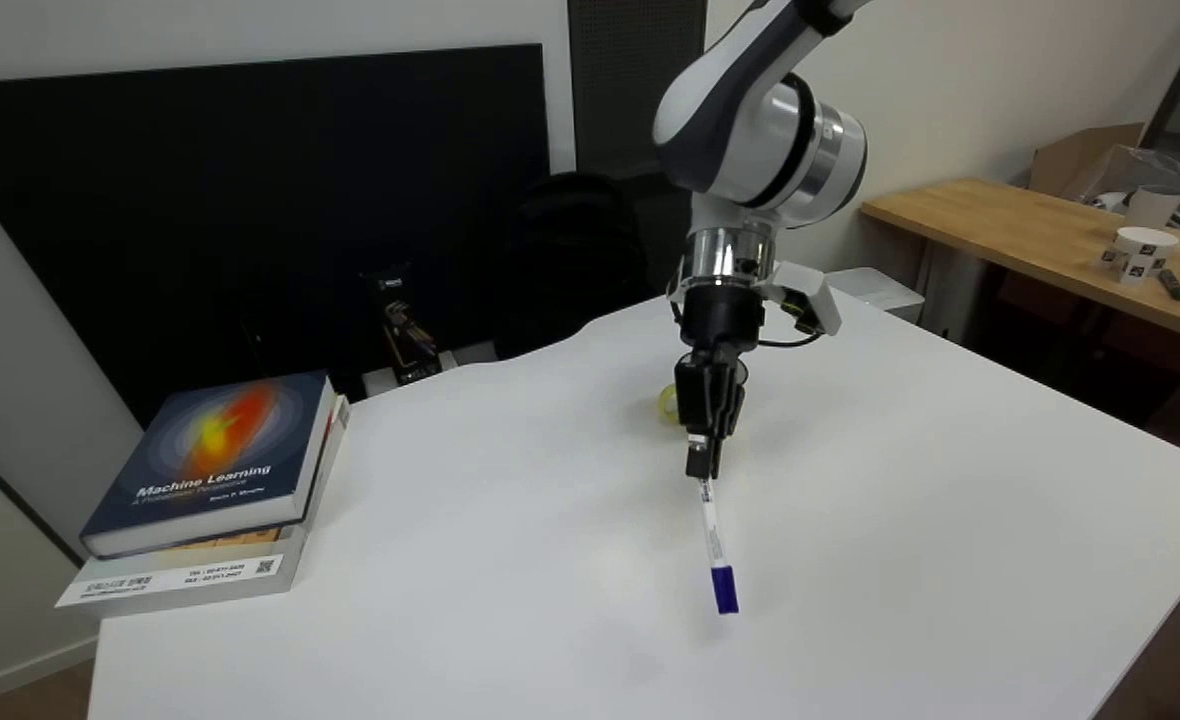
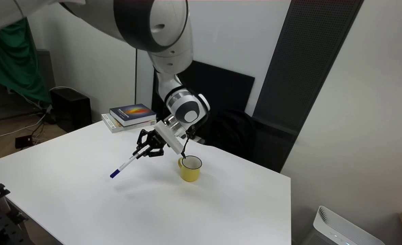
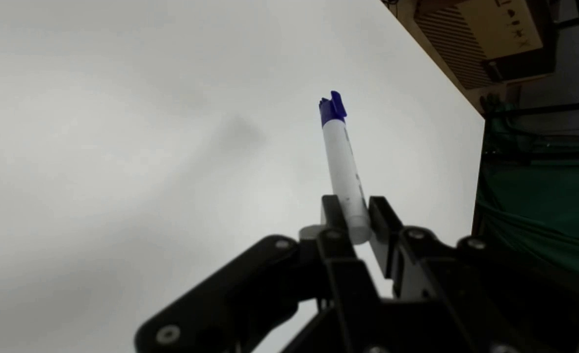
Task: Remove the marker from the yellow cup
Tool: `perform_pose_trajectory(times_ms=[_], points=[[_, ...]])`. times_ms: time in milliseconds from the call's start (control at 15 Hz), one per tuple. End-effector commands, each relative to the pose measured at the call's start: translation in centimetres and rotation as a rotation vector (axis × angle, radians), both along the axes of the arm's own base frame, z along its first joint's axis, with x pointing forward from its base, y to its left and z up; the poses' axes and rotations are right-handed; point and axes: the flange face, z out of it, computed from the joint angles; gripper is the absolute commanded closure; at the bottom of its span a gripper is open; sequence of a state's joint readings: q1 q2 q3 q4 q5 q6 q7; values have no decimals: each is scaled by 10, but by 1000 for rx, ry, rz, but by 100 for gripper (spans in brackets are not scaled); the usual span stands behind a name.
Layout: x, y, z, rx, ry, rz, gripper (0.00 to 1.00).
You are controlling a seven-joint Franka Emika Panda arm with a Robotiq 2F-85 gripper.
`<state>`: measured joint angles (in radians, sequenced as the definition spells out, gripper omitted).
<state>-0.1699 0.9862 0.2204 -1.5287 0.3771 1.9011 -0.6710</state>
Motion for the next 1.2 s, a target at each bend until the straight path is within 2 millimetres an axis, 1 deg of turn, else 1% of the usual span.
perform_pose_trajectory(times_ms=[0,200,400,800,1000,1133], points=[[-24,-3,-7,-32,0,-20,95],[-36,-9,-25,-62,8,-37,95],[-44,-16,-39,-106,-10,-49,95],[-50,-27,-60,-210,-89,-71,95],[-51,-30,-67,-265,-147,-78,95],[-51,-35,-72,-308,-190,-83,95]])
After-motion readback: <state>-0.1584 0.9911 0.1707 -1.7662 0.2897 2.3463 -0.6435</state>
